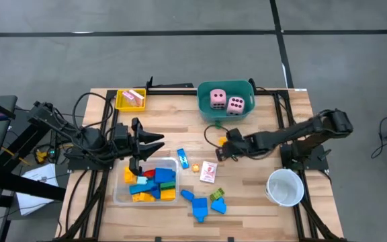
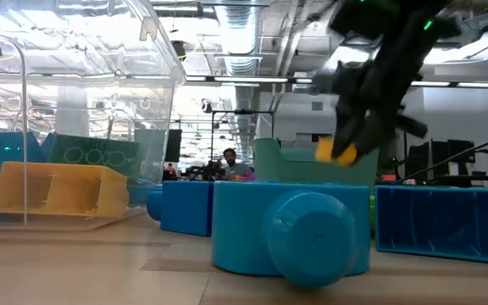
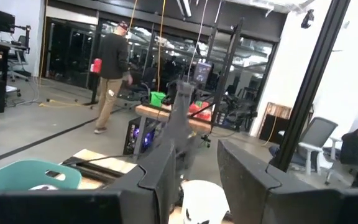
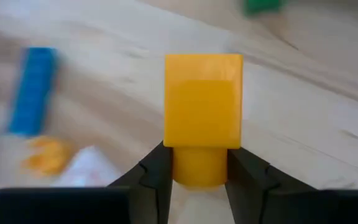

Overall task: Pick & Place Toys
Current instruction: Put the yellow game piece into the transparent bin

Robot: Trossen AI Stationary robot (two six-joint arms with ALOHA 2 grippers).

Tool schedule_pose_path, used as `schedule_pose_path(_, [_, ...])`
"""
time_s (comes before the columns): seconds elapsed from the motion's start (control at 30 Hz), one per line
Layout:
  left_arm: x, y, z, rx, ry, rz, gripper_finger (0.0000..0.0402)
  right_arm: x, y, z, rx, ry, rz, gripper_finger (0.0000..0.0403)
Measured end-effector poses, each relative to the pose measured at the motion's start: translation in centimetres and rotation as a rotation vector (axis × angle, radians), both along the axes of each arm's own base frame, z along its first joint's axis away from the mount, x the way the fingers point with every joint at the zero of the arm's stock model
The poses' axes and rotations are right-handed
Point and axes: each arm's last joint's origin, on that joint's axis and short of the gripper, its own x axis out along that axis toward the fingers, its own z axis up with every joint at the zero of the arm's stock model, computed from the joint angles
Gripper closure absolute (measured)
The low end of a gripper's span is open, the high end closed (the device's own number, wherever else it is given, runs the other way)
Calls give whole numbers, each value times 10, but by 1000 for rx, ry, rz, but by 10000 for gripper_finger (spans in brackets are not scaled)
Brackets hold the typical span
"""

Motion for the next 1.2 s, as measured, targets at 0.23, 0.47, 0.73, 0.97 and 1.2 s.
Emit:
schedule_pose_path(0.23, [5, 2, -9, 15, 81, 133, 282, 1, 30, 60, -204, -341, 374, 296])
schedule_pose_path(0.47, [28, 6, -23, 3, 120, 125, 220, -1, 26, 99, -151, -598, 595, 296])
schedule_pose_path(0.73, [69, 22, -46, -126, 121, 17, 121, 13, 24, 129, -171, -681, 765, 296])
schedule_pose_path(0.97, [92, 38, -54, -254, 51, -133, 74, 33, 21, 135, -151, -688, 848, 296])
schedule_pose_path(1.2, [99, 40, -61, -295, 79, -227, 58, 45, 20, 138, -149, -699, 877, 296])
